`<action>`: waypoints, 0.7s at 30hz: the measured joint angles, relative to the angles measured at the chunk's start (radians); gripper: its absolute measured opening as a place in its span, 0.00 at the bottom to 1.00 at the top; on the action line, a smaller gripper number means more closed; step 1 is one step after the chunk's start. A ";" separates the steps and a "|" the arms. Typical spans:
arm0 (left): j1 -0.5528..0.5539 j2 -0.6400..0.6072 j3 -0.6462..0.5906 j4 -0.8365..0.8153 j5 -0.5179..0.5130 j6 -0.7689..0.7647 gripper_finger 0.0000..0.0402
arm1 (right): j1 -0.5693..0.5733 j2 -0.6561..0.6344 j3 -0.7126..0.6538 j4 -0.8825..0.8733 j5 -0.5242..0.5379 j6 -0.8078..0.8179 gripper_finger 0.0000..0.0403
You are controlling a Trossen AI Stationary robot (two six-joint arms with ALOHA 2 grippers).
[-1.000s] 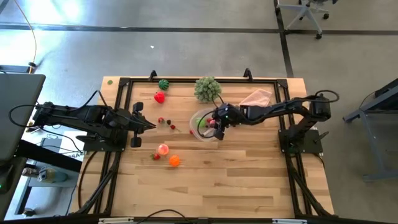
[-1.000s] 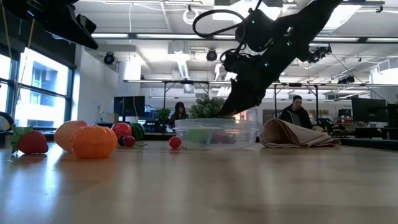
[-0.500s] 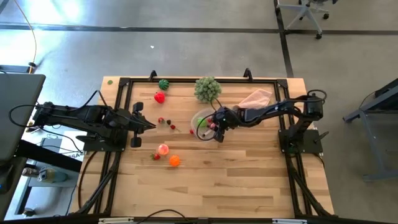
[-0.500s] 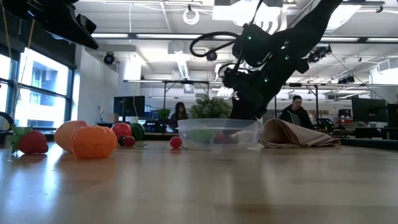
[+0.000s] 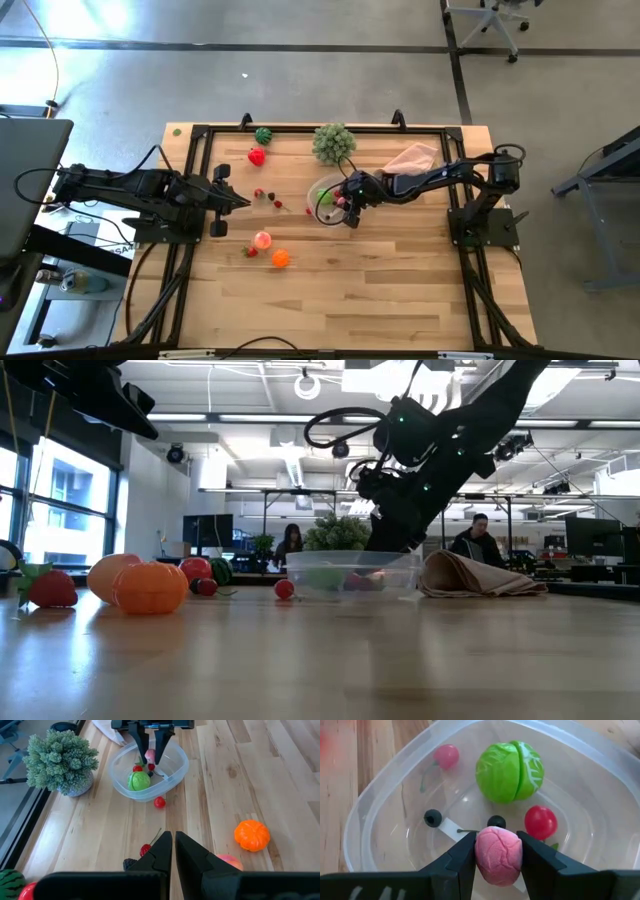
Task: Pick and placing Produce into tupperware
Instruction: Put the bottom apricot into the container, then put the pumpkin into the container
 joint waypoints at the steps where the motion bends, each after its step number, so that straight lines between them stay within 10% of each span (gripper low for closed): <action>1: 0.000 0.000 0.000 0.000 0.000 0.000 0.04 | 0.000 0.000 0.000 0.000 0.000 0.000 0.32; 21: 0.000 0.000 0.000 0.000 0.000 0.000 0.04 | 0.000 -0.040 0.000 0.004 0.009 -0.012 0.40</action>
